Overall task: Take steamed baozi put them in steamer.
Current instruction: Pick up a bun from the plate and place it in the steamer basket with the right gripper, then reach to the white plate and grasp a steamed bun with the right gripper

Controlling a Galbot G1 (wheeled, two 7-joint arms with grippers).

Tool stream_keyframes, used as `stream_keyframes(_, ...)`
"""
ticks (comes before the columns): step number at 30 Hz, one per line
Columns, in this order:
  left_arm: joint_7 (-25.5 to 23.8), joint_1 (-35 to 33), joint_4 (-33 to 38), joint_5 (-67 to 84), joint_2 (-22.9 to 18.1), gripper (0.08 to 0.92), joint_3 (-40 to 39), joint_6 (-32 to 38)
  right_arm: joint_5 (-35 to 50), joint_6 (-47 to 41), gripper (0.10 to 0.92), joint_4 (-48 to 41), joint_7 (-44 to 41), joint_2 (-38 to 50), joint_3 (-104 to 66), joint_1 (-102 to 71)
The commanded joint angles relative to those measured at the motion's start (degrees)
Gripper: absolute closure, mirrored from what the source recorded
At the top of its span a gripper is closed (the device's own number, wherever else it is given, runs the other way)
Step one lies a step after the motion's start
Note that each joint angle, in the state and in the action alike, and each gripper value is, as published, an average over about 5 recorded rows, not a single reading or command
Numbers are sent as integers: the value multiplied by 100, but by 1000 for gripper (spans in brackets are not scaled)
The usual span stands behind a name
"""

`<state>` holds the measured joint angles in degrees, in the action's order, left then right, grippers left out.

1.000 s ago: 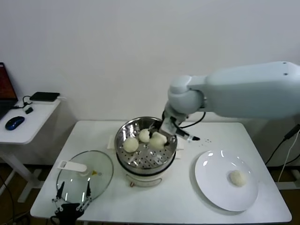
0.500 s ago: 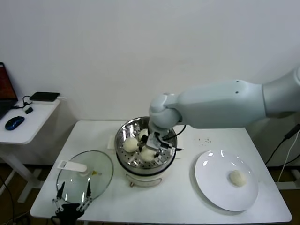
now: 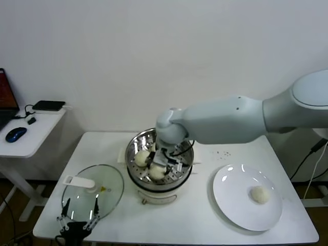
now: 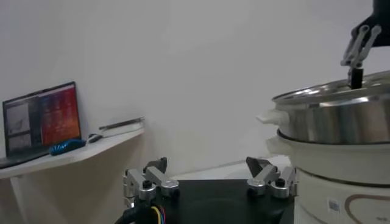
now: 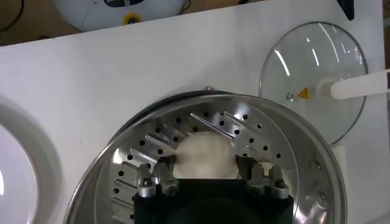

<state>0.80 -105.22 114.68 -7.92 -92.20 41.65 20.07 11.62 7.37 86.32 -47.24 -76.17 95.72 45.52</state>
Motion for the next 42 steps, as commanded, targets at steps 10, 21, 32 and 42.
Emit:
stream_keyframes(10,5,-74,63,-65,-19,177,-8,-27,2003,134,203,-162,-1038,646,573,1194)
stream_keyframes(21,11,-89,13,-64,17,177,-59,14,3593,-1942,203,533,-666,2100,2221,2378)
stream_keyframes(32,13,-54,-37,-90,-10,177,-101,19,1764,-1711,203,332,-542,3520,2585,1481)
stream_keyframes(42,22,-67,-92,-148,-92,177,-74,55,959,-1777,203,-105,-279,4291,1915,216)
